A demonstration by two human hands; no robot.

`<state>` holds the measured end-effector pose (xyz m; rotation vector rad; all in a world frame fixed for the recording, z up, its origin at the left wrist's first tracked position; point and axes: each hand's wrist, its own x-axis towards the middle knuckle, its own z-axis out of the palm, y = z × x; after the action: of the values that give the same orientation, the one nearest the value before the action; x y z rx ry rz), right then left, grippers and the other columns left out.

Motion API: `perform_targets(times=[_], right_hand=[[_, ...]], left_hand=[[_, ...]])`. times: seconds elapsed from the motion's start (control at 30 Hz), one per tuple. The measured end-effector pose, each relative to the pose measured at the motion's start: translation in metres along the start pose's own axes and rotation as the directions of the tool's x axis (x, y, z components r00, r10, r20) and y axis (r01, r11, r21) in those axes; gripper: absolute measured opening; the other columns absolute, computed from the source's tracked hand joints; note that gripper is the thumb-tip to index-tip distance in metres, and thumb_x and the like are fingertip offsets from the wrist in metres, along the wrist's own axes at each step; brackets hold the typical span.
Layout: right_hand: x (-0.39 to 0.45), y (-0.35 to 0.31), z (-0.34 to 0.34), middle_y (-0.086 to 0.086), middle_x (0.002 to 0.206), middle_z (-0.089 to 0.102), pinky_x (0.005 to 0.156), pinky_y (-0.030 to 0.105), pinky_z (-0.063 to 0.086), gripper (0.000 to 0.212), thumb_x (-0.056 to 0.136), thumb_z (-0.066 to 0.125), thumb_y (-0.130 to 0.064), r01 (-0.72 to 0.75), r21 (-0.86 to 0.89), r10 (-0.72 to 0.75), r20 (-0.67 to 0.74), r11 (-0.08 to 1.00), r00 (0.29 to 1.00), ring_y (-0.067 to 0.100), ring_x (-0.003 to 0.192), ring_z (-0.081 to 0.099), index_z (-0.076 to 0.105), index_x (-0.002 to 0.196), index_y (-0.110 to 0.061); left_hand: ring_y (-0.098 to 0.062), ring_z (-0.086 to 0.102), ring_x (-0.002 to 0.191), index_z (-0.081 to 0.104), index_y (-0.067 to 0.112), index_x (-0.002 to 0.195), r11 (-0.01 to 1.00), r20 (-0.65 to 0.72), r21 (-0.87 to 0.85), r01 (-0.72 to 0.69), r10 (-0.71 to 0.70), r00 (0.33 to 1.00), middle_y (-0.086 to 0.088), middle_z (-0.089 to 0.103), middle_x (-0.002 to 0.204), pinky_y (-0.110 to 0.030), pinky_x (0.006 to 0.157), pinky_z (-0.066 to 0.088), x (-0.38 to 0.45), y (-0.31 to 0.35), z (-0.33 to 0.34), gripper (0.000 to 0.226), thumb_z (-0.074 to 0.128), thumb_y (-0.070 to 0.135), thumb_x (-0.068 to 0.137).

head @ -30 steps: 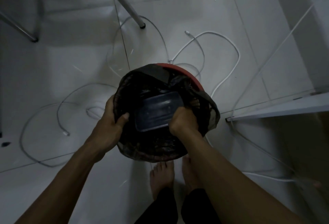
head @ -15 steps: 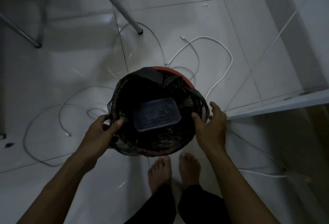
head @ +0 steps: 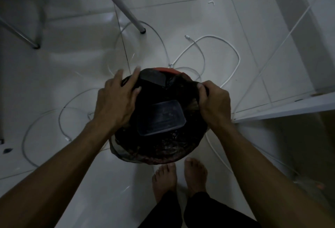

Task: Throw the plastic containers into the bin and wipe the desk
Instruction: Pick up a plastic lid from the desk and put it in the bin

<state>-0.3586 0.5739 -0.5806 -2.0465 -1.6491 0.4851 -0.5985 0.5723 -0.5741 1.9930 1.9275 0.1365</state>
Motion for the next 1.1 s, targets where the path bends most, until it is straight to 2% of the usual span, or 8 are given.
perform_targets(times=[0.2, 0.3, 0.43, 0.53, 0.67, 0.8, 0.93, 1.1], right_hand=[[0.017, 0.001, 0.004, 0.010, 0.072, 0.056, 0.059, 0.027, 0.026, 0.034, 0.096, 0.041, -0.029, -0.206, 0.012, 0.206, 0.025, 0.978, 0.978, 0.023, 0.069, 0.049, 0.054, 0.073, -0.007], [0.022, 0.008, 0.006, 0.009, 0.069, 0.055, 0.060, 0.028, 0.030, 0.038, 0.096, 0.040, -0.028, -0.275, 0.012, 0.271, 0.140, 0.961, 0.952, 0.024, 0.067, 0.050, 0.055, 0.071, -0.003], [0.024, 0.013, 0.006, 0.005, 0.063, 0.053, 0.058, 0.030, 0.041, 0.035, 0.092, 0.049, -0.028, -0.566, 0.149, 0.501, 0.325, 0.811, 0.802, 0.022, 0.065, 0.053, 0.056, 0.065, -0.007], [0.018, 0.013, -0.001, 0.005, 0.077, 0.063, 0.056, 0.026, 0.046, 0.015, 0.087, 0.061, -0.024, -0.731, 0.306, 0.581, 0.454, 0.610, 0.675, 0.019, 0.069, 0.058, 0.065, 0.085, -0.010], [0.003, 0.012, -0.011, -0.001, 0.090, 0.065, 0.078, 0.031, 0.052, 0.020, 0.084, 0.061, -0.029, -0.537, 0.276, 0.512, 0.162, 0.797, 0.843, 0.018, 0.086, 0.062, 0.066, 0.100, -0.019], [-0.008, -0.001, -0.025, 0.003, 0.101, 0.065, 0.079, 0.020, 0.042, 0.024, 0.086, 0.060, -0.025, -0.379, 0.262, 0.379, 0.054, 0.888, 0.924, 0.015, 0.094, 0.058, 0.064, 0.107, -0.014], [-0.023, -0.023, -0.035, 0.010, 0.097, 0.064, 0.073, 0.011, 0.031, 0.018, 0.080, 0.055, -0.003, -0.212, 0.190, 0.224, -0.039, 0.959, 0.974, 0.021, 0.090, 0.058, 0.066, 0.094, -0.008], [-0.044, -0.056, -0.067, 0.006, 0.107, 0.061, 0.076, 0.005, 0.031, 0.026, 0.082, 0.055, -0.004, -0.149, 0.231, 0.155, -0.006, 0.961, 0.988, 0.008, 0.091, 0.050, 0.063, 0.106, -0.009]], left_hand=[[-0.022, 0.045, 0.078, 0.033, 0.028, 0.140, 0.977, 0.024, -0.214, 0.003, 0.002, 1.000, -0.007, 0.044, 0.090, -0.033, 0.067, 0.036, 0.024, 0.007, 0.010, 0.041, 0.024, 0.033, 0.101], [-0.027, 0.049, 0.070, 0.048, 0.014, 0.094, 0.984, -0.092, -0.178, 0.006, -0.023, 0.995, -0.006, 0.051, 0.078, -0.033, 0.060, 0.032, 0.029, 0.006, 0.015, 0.039, 0.020, 0.040, 0.100], [-0.023, 0.046, 0.062, 0.041, 0.011, 0.073, 0.953, -0.040, -0.289, 0.089, -0.105, 0.994, -0.003, 0.048, 0.066, -0.034, 0.061, 0.033, 0.033, 0.004, 0.015, 0.047, 0.018, 0.042, 0.100], [-0.017, 0.045, 0.060, 0.040, 0.011, 0.070, 0.940, 0.039, -0.323, 0.112, -0.105, 0.994, -0.002, 0.048, 0.066, -0.033, 0.059, 0.030, 0.034, 0.003, 0.011, 0.049, 0.016, 0.041, 0.100], [-0.028, 0.049, 0.061, 0.033, 0.017, 0.061, 0.958, -0.019, -0.278, 0.074, -0.083, 0.996, -0.005, 0.044, 0.063, -0.034, 0.061, 0.033, 0.033, -0.001, 0.007, 0.043, 0.018, 0.030, 0.100], [-0.033, 0.048, 0.079, 0.039, 0.012, 0.074, 0.989, -0.143, -0.139, 0.059, -0.079, 0.987, -0.011, 0.048, 0.079, -0.044, 0.069, 0.040, 0.025, 0.013, -0.005, 0.036, 0.020, 0.031, 0.098], [-0.034, 0.046, 0.106, 0.060, 0.010, 0.102, 0.994, -0.142, -0.100, -0.049, 0.035, 0.989, -0.015, 0.057, 0.104, -0.045, 0.089, 0.039, 0.013, 0.034, -0.016, 0.038, 0.037, 0.039, 0.095], [-0.026, 0.054, 0.099, 0.064, 0.017, 0.107, 0.930, -0.105, -0.316, -0.185, 0.159, 0.982, -0.007, 0.065, 0.103, -0.038, 0.088, 0.041, -0.012, 0.073, -0.051, 0.035, 0.039, 0.038, 0.094]])
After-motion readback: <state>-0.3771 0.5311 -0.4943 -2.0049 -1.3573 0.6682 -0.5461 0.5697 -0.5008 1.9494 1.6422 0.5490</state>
